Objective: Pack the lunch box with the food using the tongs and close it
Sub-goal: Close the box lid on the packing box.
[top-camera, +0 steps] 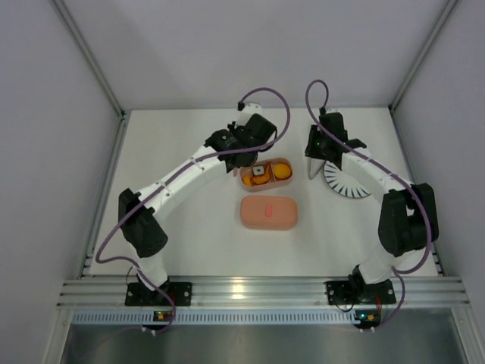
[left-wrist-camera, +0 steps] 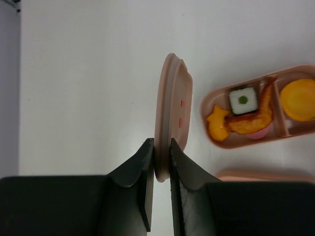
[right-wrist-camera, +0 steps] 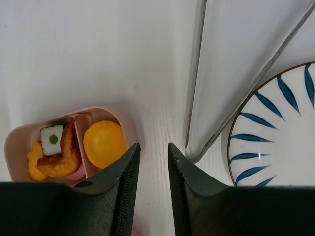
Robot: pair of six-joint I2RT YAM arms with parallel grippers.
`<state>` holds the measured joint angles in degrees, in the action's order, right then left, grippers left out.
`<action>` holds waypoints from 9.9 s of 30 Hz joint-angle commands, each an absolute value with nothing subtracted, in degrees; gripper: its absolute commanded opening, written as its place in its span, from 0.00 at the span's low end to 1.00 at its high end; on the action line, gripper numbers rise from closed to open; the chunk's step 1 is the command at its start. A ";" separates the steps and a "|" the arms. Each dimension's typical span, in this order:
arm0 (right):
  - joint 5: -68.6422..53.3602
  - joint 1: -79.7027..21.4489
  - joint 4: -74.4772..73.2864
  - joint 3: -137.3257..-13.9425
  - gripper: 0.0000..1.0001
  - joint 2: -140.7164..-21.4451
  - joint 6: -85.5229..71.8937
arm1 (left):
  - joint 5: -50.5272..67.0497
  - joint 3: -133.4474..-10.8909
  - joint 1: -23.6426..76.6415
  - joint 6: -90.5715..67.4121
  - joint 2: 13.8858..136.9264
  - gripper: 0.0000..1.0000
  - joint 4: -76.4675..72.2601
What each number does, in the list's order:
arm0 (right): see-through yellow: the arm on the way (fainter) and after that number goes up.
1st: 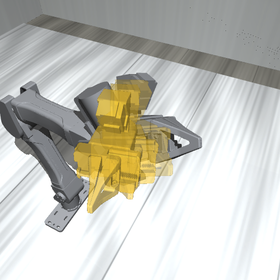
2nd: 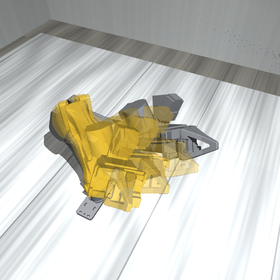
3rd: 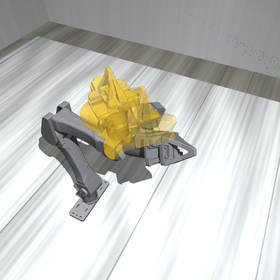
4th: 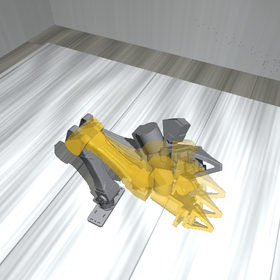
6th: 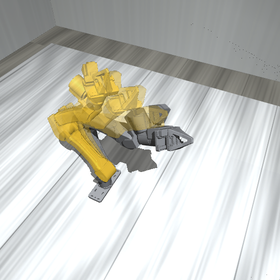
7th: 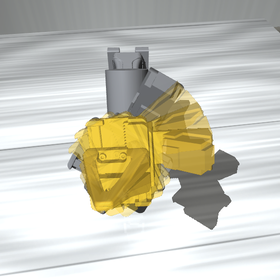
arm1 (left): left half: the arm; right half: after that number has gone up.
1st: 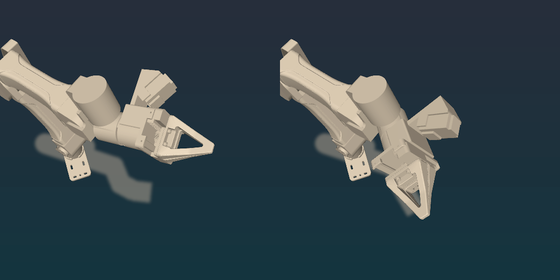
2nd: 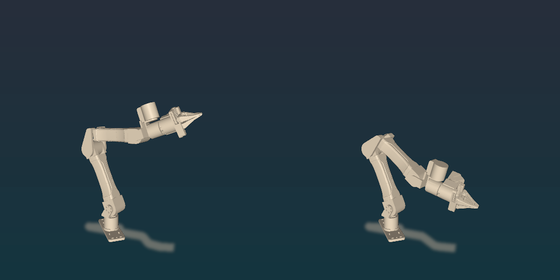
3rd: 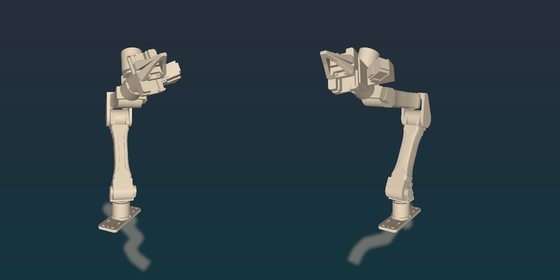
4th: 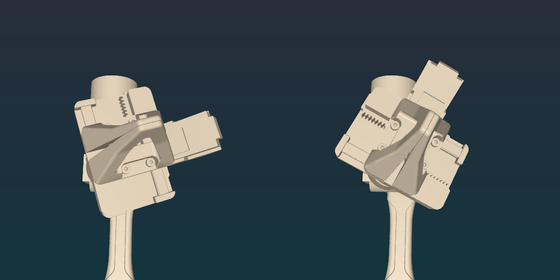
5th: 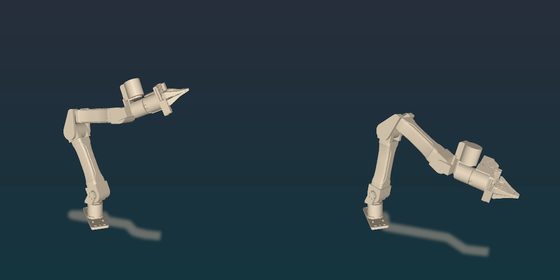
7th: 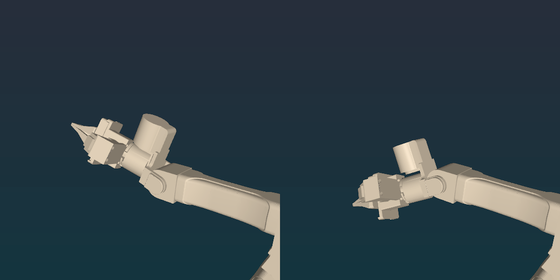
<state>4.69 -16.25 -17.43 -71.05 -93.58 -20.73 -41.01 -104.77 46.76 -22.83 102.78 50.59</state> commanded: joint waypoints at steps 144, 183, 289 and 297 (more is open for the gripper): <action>8.53 -21.62 -24.61 -66.80 0.25 -96.68 -27.95 | -34.37 -91.50 60.91 -30.85 109.95 0.64 35.33; -4.48 -27.07 -22.94 -67.85 0.06 -97.11 -31.38 | -21.45 -78.14 44.12 -30.59 95.89 0.63 33.66; -3.43 -20.13 -26.46 -88.59 0.09 -114.69 -27.77 | -20.04 -89.56 44.56 -39.20 113.82 0.58 30.15; -5.18 -20.13 -25.75 -89.73 0.09 -116.19 -28.12 | -20.65 -90.70 44.56 -40.25 115.14 0.59 30.06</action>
<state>-3.68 -20.71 -27.81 -86.80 -115.72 -28.51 -19.05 -88.64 44.66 -39.13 114.28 32.53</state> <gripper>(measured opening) 0.091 0.588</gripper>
